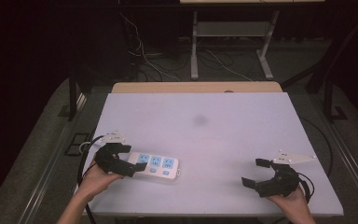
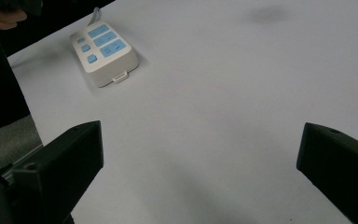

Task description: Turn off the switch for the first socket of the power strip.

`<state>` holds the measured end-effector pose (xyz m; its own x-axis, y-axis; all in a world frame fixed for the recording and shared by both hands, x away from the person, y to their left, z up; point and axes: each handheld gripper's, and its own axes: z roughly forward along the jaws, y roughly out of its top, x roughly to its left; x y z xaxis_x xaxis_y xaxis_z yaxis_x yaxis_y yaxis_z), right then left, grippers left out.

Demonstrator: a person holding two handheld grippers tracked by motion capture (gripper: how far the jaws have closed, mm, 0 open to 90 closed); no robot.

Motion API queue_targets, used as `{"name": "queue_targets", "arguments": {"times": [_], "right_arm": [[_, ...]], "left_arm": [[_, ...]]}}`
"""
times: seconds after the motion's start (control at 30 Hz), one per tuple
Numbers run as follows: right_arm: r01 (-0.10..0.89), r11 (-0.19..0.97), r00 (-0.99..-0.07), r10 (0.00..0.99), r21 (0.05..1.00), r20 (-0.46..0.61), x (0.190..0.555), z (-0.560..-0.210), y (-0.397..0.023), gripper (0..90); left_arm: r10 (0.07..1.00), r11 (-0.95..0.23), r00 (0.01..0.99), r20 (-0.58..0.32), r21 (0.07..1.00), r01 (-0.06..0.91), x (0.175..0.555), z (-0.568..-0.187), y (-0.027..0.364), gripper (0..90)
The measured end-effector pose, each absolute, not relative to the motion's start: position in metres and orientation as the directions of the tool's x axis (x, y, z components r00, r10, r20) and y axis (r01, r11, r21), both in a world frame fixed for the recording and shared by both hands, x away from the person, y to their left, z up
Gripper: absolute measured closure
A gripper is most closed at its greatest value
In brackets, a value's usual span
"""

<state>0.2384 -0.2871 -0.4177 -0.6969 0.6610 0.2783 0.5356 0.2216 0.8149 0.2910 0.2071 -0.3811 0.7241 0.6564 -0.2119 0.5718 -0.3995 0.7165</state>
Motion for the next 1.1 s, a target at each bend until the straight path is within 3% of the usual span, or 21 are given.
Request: {"name": "queue_targets", "arguments": {"times": [0.33, 0.5, 0.6, 0.77, 0.87, 0.97, 1.0, 1.1], "right_arm": [[0.537, 0.225, -0.697, 0.661, 0.813, 0.277, 0.238, -0.418, -0.286, 0.3], [0.537, 0.223, -0.697, 0.661, 0.813, 0.278, 0.238, -0.418, -0.287, 0.3], [0.536, 0.223, -0.696, 0.662, 0.814, 0.277, 0.238, -0.418, -0.287, 0.3], [0.537, 0.225, -0.696, 0.662, 0.813, 0.277, 0.238, -0.418, -0.287, 0.3], [0.537, 0.224, -0.696, 0.662, 0.813, 0.278, 0.238, -0.418, -0.287, 0.3], [0.537, 0.226, -0.697, 0.662, 0.813, 0.276, 0.238, -0.418, -0.287, 0.3], [0.537, 0.226, -0.697, 0.662, 0.813, 0.276, 0.238, -0.418, -0.287, 0.3], [0.537, 0.227, -0.697, 0.662, 0.813, 0.275, 0.238, -0.418, -0.287, 0.3]], "left_arm": [[0.638, -0.483, 0.750, -0.176, 0.666, 0.568, 0.298, -0.381, 0.201, 5.4], [0.629, -0.497, 0.758, -0.172, 0.661, 0.563, 0.301, -0.376, 0.203, 12.5], [0.626, -0.510, 0.764, -0.158, 0.658, 0.554, 0.302, -0.373, 0.204, 20.3], [0.611, -0.540, 0.778, -0.147, 0.641, 0.545, 0.303, -0.372, 0.203, 43.9], [0.605, -0.558, 0.784, -0.140, 0.628, 0.542, 0.303, -0.372, 0.203, 50.6], [0.599, -0.572, 0.789, -0.136, 0.617, 0.541, 0.304, -0.373, 0.202, 64.0], [0.596, -0.574, 0.790, -0.141, 0.613, 0.542, 0.304, -0.374, 0.202, 64.0], [0.585, -0.592, 0.798, -0.146, 0.596, 0.543, 0.306, -0.375, 0.201, 81.0]]}}
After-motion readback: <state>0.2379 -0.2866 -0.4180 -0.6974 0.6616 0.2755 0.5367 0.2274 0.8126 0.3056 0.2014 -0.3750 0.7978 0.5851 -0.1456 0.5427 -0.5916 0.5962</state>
